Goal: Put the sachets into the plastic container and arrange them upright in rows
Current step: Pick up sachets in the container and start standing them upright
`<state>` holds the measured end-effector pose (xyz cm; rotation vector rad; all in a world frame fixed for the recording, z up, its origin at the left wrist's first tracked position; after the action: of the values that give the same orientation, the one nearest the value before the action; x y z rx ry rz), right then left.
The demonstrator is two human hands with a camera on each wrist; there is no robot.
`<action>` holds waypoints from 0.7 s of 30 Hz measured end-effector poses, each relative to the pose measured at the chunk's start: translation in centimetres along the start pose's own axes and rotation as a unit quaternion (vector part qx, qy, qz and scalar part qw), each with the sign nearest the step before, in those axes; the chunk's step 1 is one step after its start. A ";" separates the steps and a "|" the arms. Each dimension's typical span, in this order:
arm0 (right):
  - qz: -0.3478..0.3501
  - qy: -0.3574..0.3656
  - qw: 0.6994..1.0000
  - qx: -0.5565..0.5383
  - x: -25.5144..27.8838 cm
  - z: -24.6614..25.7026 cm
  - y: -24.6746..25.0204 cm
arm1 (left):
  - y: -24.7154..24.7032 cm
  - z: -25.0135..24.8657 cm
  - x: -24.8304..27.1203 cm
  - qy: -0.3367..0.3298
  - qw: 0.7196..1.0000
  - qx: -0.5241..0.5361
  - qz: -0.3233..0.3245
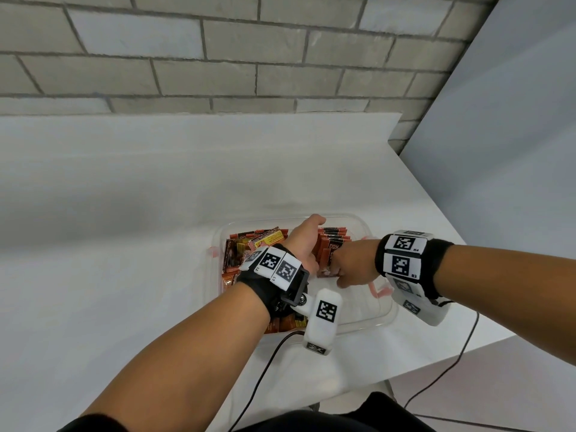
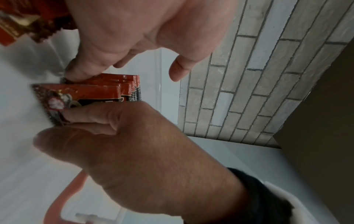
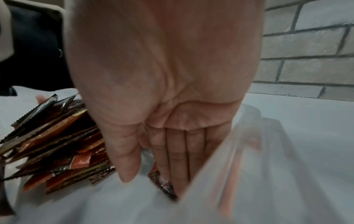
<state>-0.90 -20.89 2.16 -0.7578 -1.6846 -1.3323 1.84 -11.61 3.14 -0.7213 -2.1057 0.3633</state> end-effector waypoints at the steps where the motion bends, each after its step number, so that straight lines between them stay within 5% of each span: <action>1: 0.001 -0.001 1.000 0.005 -0.1 0.1 0.1 | 0.1 0.0 -0.1 -0.002 1.000 0.007 0.000; 21: -0.009 -0.034 0.999 0.025 -0.1 0.6 0.4 | 0.5 0.7 -1.8 0.024 0.999 0.008 0.021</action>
<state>-0.62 -20.21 2.23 -0.7679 -1.7761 -1.2848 2.30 -12.33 1.27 -0.7577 -2.0431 0.3813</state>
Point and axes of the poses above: each hand's wrist, its own x-axis away from the middle knuckle, its own y-axis out of the back of the hand, z = x × y, the point moved 3 cm from there along -x, towards the middle knuckle, and after that the axes turned 12 degrees about z, right-handed, at the moved point
